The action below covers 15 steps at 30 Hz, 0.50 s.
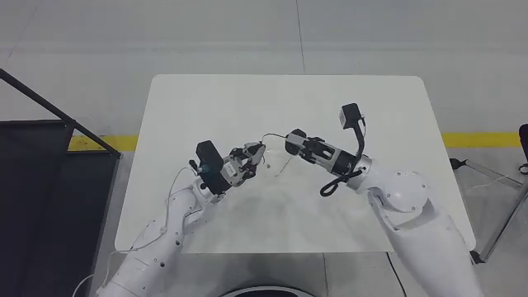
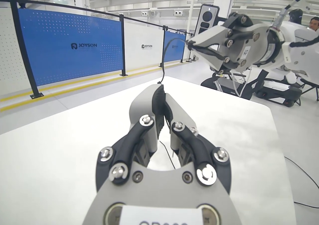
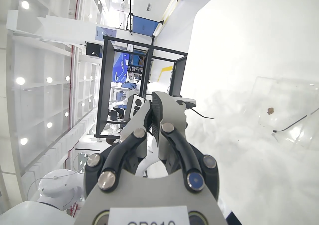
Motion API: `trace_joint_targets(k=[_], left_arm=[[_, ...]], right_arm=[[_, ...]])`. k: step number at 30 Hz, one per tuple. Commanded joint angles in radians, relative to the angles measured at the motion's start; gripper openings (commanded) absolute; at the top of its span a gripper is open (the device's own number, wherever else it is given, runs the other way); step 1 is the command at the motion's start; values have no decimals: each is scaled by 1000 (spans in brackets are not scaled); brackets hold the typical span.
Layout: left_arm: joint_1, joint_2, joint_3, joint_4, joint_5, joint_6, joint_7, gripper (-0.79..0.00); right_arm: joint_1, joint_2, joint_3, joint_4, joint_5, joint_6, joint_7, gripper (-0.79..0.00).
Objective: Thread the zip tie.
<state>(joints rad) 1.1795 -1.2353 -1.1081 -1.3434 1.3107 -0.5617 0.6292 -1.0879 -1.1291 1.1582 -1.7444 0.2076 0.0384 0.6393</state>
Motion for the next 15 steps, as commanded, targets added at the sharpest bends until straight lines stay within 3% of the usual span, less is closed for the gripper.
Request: trace_joint_targets(k=[1,15], left_arm=[[1,0,-6,0,-9,-3,0,-785],[14,-1,-23,-12,-16,29,10,-785]], right_arm=[[4,0,-6,-1,-19,13,2,-785],[29,-3,-46,-6,-133,78,25,-785]])
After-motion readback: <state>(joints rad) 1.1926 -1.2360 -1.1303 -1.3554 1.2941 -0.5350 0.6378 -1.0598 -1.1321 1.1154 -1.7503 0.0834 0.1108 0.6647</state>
